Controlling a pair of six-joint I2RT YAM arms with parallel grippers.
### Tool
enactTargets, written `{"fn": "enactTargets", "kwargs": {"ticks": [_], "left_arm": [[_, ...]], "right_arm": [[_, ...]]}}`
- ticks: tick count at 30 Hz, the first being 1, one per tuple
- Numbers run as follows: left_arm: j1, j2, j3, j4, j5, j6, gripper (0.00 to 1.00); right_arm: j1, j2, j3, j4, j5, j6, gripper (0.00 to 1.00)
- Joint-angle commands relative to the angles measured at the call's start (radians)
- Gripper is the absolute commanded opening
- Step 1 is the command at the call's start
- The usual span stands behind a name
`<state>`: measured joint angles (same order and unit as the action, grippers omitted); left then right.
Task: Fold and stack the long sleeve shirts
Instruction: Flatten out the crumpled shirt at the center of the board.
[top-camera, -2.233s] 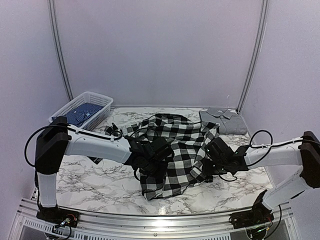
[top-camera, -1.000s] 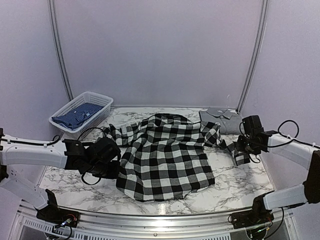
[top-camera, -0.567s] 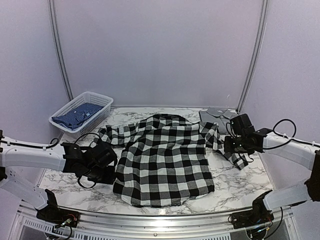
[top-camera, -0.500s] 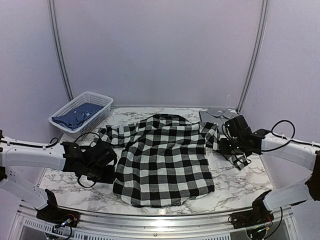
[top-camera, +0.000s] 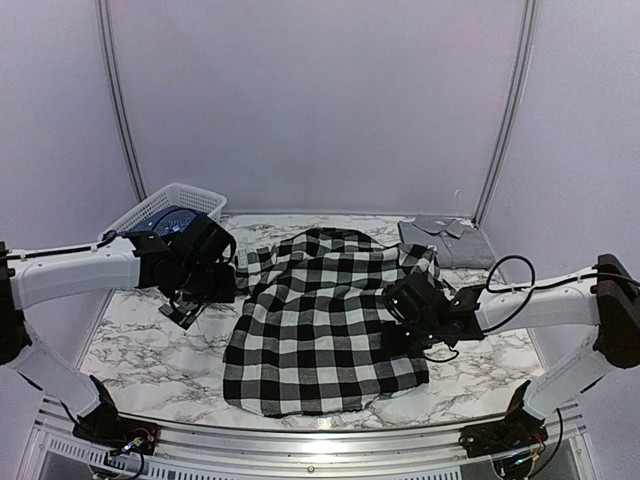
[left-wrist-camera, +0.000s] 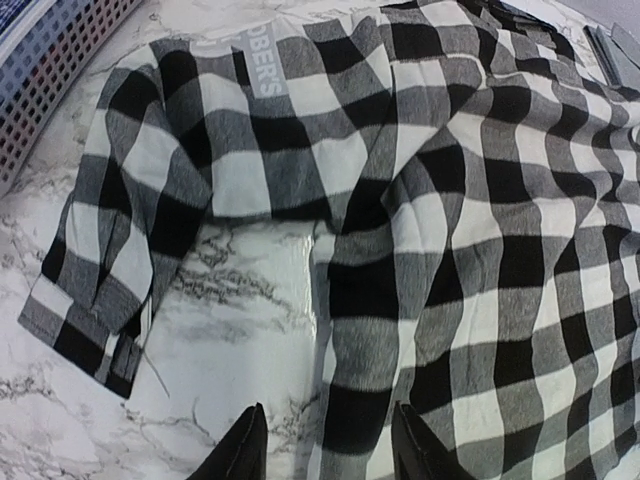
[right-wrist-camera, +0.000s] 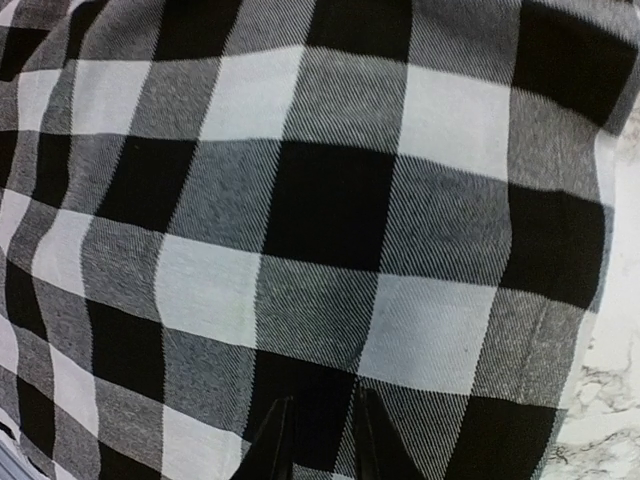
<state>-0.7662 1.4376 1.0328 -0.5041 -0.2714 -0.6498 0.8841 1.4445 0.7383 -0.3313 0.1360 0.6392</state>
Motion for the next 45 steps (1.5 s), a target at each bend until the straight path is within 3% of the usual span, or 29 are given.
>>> {"fn": "enactTargets", "kwargs": {"ticks": [1,12,23,33,41,45], "left_arm": [[0.081,0.165,0.139,0.097,0.02,0.11,0.43],[0.213,0.643,0.531,0.203,0.178,0.162,0.4],[0.283,0.859,0.677,0.198,0.198,0.144,0.39],[0.354,0.98,0.787,0.15,0.187,0.119,0.39],[0.349,0.962,0.863,0.137,0.261,0.141,0.43],[0.338,0.91,0.882,0.136,0.268,0.173,0.47]], "right_arm": [[0.004,0.013,-0.082,0.079,-0.033,0.084,0.16],[0.006,-0.138,-0.266,0.011,-0.026,0.209,0.15],[0.005,-0.323,-0.258,-0.139,0.006,0.241,0.18],[-0.022,-0.213,-0.061,-0.108,0.054,0.132,0.24],[-0.203,-0.065,0.078,0.044,-0.015,-0.012,0.25],[-0.281,0.06,0.226,0.075,-0.03,-0.095,0.25]]}}
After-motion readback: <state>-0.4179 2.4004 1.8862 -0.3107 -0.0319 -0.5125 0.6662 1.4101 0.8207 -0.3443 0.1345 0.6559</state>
